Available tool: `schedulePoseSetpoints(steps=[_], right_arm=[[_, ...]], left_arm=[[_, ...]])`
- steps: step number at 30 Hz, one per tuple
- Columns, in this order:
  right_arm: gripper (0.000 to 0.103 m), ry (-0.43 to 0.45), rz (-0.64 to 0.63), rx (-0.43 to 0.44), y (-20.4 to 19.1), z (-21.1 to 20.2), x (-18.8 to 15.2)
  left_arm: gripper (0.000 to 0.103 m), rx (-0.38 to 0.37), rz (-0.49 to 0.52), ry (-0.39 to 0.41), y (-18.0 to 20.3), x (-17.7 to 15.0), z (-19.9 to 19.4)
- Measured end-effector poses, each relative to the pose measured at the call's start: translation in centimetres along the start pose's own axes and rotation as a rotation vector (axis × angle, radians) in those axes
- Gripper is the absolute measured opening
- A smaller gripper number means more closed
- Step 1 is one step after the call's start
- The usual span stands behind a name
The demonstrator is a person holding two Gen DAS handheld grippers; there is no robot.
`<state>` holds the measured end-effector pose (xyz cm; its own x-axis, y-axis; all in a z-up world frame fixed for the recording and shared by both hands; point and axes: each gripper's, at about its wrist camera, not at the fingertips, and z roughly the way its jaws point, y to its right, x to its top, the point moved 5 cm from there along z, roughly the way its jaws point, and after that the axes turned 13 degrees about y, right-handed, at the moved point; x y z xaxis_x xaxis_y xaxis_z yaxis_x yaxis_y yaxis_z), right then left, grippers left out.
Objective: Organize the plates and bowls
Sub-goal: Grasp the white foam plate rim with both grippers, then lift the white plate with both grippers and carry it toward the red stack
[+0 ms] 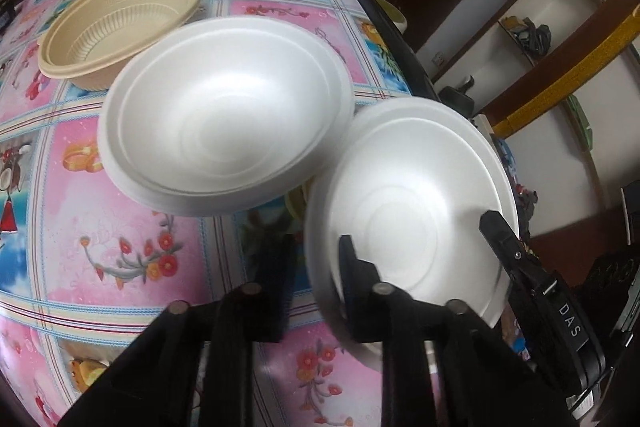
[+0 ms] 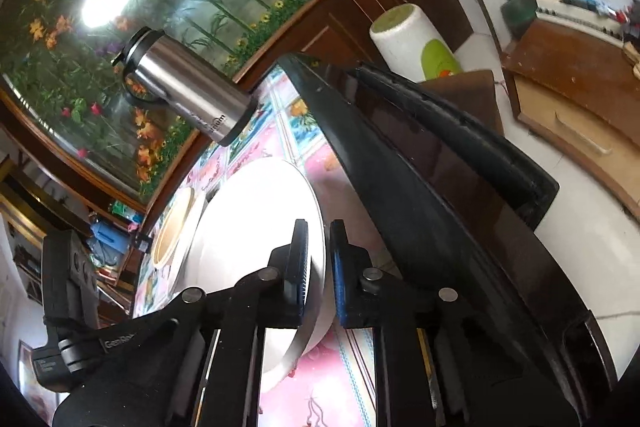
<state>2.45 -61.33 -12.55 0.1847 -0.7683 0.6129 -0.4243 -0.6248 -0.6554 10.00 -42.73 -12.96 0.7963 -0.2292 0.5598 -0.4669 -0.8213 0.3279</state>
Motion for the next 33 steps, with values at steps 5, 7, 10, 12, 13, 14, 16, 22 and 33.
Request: schedulePoseSetpoints(steps=[5, 7, 10, 12, 13, 14, 16, 22, 33], right_arm=[[0.009, 0.011, -0.067, 0.000, -0.9, -0.3, -0.2], [0.009, 0.002, -0.047, 0.016, -0.8, -0.3, -0.2], [0.009, -0.020, -0.037, 0.033, -0.9, -0.5, -0.7], [0.009, -0.010, -0.049, 0.036, -1.4, -0.9, -1.1], [0.009, -0.009, -0.043, 0.046, -1.6, -1.2, -1.3], [0.009, -0.012, -0.034, 0.054, -1.8, -1.5, -1.7], [0.009, -0.030, -0.028, 0.056, -2.4, -1.7, -2.8], [0.007, -0.104, -0.015, 0.051, -4.5, -2.1, -6.1], [0.007, -0.333, -0.023, 0.079, -11.1, -0.6, -12.4]], left_arm=[[0.011, -0.009, 0.014, -0.004, -0.3, -0.7, -0.5], [0.011, -0.016, 0.007, -0.011, -0.5, -0.9, -0.8], [0.011, -0.020, 0.009, -0.014, -1.0, -1.5, -1.8], [0.011, -0.020, 0.003, -0.016, -1.5, -1.8, -2.3], [0.011, -0.017, 0.000, -0.016, -1.9, -1.9, -2.6], [0.011, -0.012, -0.003, -0.015, -2.3, -2.1, -3.0], [0.011, -0.005, -0.014, -0.016, -3.5, -2.6, -3.6], [0.011, 0.010, -0.040, 0.000, -7.0, -4.1, -6.1], [0.011, 0.084, -0.142, 0.080, -16.0, -6.0, -12.3]])
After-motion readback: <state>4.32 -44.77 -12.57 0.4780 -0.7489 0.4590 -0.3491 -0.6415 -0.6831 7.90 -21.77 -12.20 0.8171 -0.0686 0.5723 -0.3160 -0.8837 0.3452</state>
